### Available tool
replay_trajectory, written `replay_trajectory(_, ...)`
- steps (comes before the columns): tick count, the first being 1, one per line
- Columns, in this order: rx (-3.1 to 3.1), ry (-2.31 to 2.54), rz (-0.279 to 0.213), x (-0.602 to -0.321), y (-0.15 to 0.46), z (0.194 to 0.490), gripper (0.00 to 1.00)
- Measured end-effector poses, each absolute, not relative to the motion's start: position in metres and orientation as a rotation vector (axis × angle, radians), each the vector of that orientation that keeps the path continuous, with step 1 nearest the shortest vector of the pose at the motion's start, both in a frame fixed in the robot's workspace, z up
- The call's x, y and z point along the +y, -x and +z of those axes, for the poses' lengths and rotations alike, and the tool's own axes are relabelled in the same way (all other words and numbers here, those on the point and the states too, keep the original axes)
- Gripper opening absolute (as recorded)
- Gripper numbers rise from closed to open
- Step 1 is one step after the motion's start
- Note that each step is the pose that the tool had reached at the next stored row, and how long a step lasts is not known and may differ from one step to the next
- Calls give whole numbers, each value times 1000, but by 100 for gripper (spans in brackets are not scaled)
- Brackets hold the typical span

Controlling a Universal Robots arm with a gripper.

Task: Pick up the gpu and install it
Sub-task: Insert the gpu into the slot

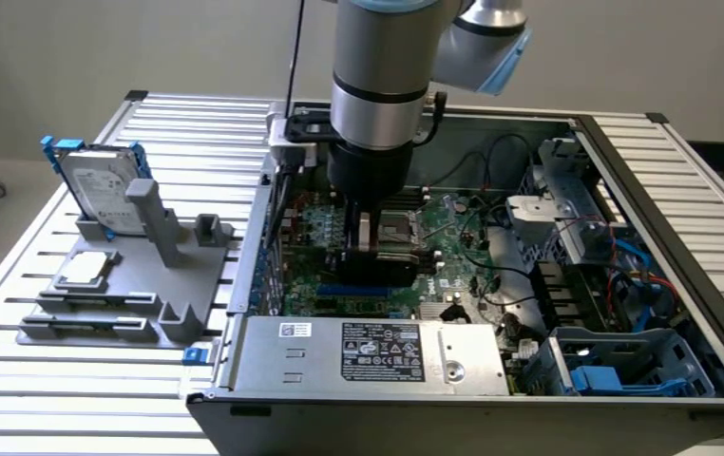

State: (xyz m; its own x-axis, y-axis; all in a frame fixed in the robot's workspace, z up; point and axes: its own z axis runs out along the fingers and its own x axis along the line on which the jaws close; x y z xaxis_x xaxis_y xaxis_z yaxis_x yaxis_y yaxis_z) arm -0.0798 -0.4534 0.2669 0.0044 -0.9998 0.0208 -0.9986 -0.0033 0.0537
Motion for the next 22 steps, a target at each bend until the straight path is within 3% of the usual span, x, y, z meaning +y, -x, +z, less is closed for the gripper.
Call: replay_trajectory(22,-2180,-2189,-36,-455,81,262,27)
